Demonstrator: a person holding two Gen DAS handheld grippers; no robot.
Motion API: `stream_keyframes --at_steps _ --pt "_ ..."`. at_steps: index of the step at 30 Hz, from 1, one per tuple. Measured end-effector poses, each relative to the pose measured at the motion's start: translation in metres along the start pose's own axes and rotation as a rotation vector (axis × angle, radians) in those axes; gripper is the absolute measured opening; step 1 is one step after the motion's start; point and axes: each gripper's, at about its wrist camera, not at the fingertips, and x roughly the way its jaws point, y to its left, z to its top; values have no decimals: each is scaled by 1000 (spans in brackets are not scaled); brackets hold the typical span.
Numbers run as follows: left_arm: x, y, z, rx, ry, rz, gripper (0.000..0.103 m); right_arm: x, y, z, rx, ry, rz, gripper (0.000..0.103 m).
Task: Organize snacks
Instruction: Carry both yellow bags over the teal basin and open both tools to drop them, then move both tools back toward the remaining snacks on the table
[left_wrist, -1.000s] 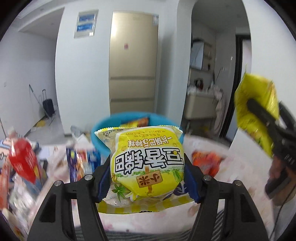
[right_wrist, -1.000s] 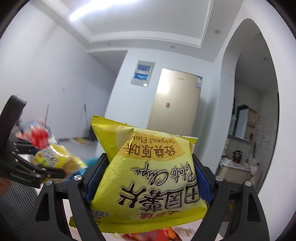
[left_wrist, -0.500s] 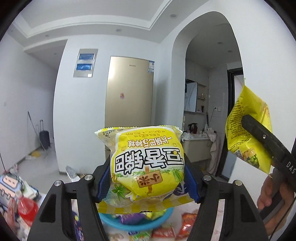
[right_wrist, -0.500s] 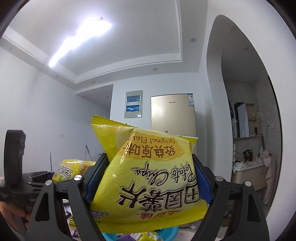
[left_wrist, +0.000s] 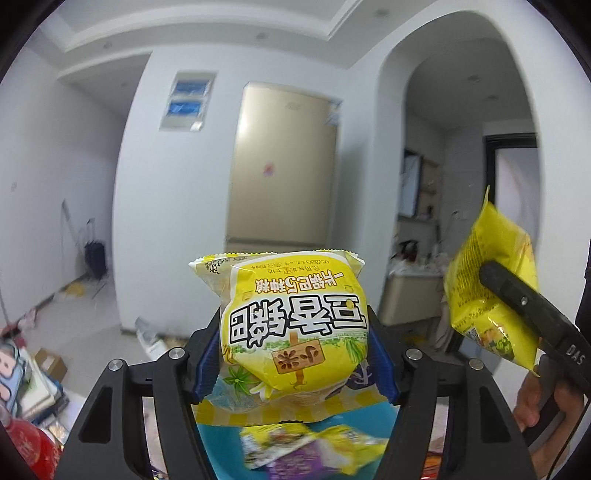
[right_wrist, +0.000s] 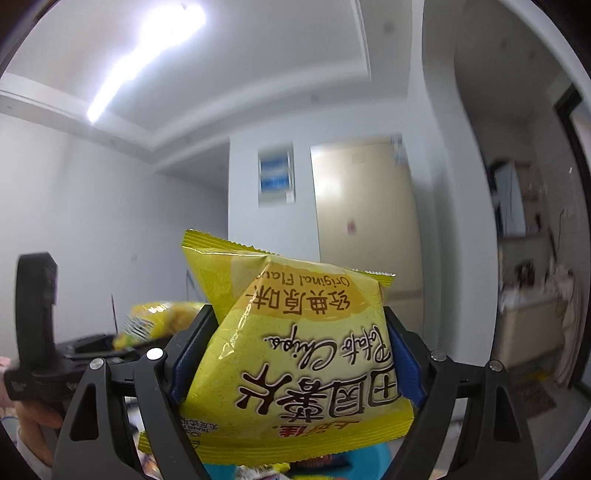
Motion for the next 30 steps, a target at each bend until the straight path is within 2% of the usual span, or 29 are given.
stream_keyframes --at_steps 3,5,9,13,16,20,22,24,27,30 --pt "43 31 -28 -49 93 23 69 46 -14 -36 41 129 -28 84" --pt "74 46 -47 -80 176 27 69 70 -26 -61 92 213 0 84" --pt "117 58 -77 -68 297 53 69 105 -49 -106 189 372 -48 83" --pt "142 66 -97 -101 385 77 69 119 -61 -133 240 440 -49 83" --pt "152 73 -106 -151 439 44 69 130 -66 -142 238 475 -71 83" --pt "158 71 -107 -136 445 58 73 140 -72 -148 247 504 -78 84" --pt "156 67 -102 -108 427 83 103 139 -70 -151 254 513 -88 85" --pt "146 58 -97 -71 368 87 103 137 -68 -148 229 500 -128 103" --pt "130 48 -84 -40 316 82 103 137 -66 -138 196 483 -171 103" --pt "115 47 -70 -59 277 89 103 126 -59 -122 192 449 -141 103"
